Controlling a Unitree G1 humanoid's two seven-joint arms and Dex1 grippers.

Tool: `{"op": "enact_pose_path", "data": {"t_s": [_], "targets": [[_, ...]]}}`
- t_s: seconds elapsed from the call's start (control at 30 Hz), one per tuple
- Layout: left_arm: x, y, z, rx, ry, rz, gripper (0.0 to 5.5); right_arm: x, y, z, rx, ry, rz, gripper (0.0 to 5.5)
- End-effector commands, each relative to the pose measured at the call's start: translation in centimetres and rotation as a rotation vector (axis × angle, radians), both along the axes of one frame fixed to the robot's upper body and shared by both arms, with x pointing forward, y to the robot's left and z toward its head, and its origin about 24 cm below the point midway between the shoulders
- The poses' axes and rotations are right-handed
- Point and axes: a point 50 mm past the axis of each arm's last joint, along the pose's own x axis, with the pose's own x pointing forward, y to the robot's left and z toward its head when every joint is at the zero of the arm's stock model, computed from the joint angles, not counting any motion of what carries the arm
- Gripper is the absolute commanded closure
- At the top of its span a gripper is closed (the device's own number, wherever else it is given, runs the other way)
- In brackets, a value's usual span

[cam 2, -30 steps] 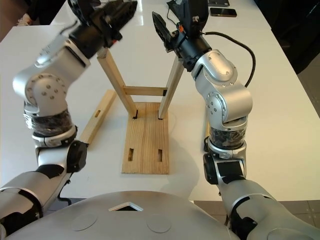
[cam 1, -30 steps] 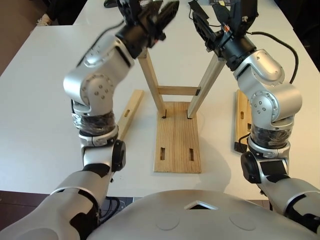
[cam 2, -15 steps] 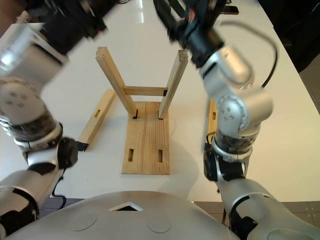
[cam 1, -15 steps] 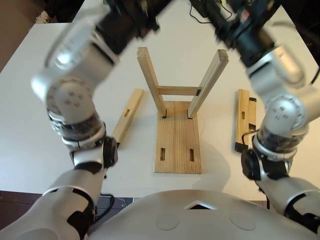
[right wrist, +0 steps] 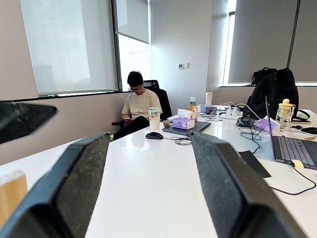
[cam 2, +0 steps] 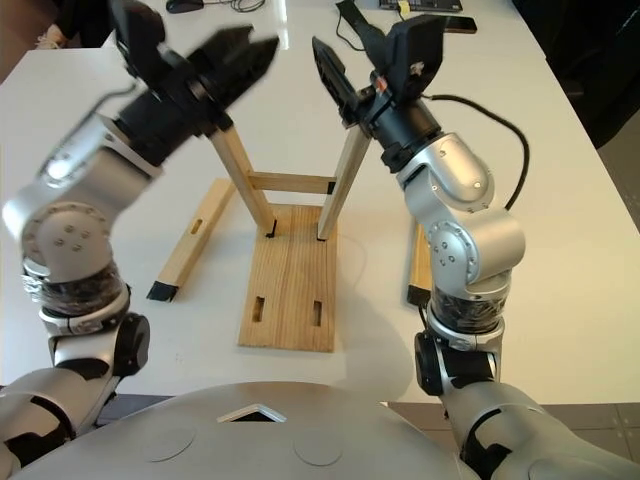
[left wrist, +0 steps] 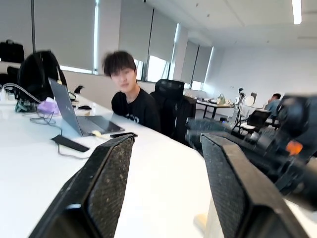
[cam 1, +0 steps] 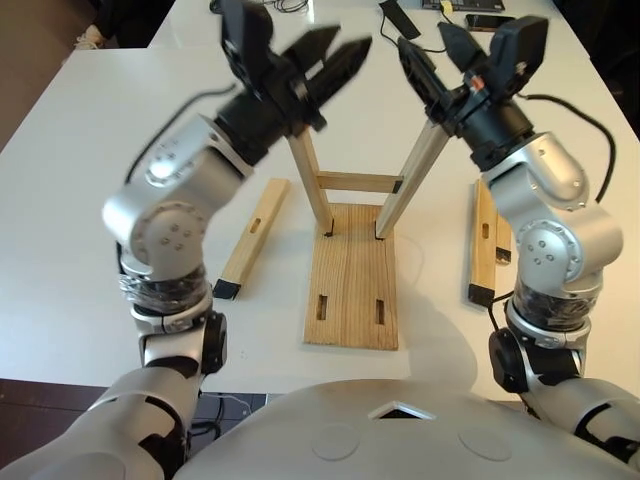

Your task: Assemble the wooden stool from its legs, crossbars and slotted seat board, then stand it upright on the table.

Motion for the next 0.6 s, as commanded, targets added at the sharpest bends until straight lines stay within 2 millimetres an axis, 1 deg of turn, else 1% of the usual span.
{"op": "enact_pose_path", "data": {"t_s": [0.03,0.07,0.1,0.13,0.17,0.23,0.27,0.33,0.4,0.43,0.47,0.53,0.6], "targets": [[-1.4,2.8,3.5,-0.018,-0.084,-0.052,3.00,-1.8,-1.5,5.1,0.157,-0.134,0.101,2.51],[-1.6,3.6,2.9,0.033,-0.060,-0.074,3.00,-2.6,-1.9,5.2,0.171,-0.112,0.182,2.51],[-1.8,4.5,1.9,0.091,-0.025,-0.082,3.00,-3.4,-2.1,4.8,0.164,-0.069,0.268,2.51],[-2.0,5.6,0.3,0.171,0.041,-0.096,3.00,-4.4,-2.5,3.9,0.124,-0.013,0.347,2.51],[-2.7,6.7,-1.4,0.260,0.102,-0.130,3.00,-5.3,-2.9,2.9,0.065,0.041,0.398,2.51],[-4.1,9.1,-5.0,0.432,0.243,-0.181,3.00,-6.8,-4.0,0.1,-0.049,0.204,0.462,2.51],[-5.3,10.3,-6.9,0.532,0.307,-0.230,3.00,-7.8,-4.7,-2.0,-0.116,0.318,0.482,2.51],[-6.9,11.4,-10.0,0.702,0.404,-0.323,3.00,-9.9,-5.4,-5.6,-0.232,0.539,0.552,2.51],[-7.9,11.1,-12.4,0.799,0.440,-0.409,3.00,-11.8,-5.2,-8.6,-0.356,0.700,0.636,2.51],[-8.3,10.8,-13.2,0.826,0.439,-0.435,3.00,-12.5,-5.2,-9.5,-0.397,0.746,0.667,2.51],[-8.7,10.3,-14.3,0.832,0.447,-0.472,3.00,-12.8,-5.3,-11.0,-0.454,0.796,0.670,2.51],[-9.3,9.1,-16.5,0.867,0.436,-0.512,3.00,-12.8,-5.1,-13.9,-0.511,0.849,0.634,2.51],[-9.3,8.2,-18.1,0.877,0.430,-0.513,3.00,-12.4,-4.6,-16.1,-0.528,0.854,0.589,2.51]]}}
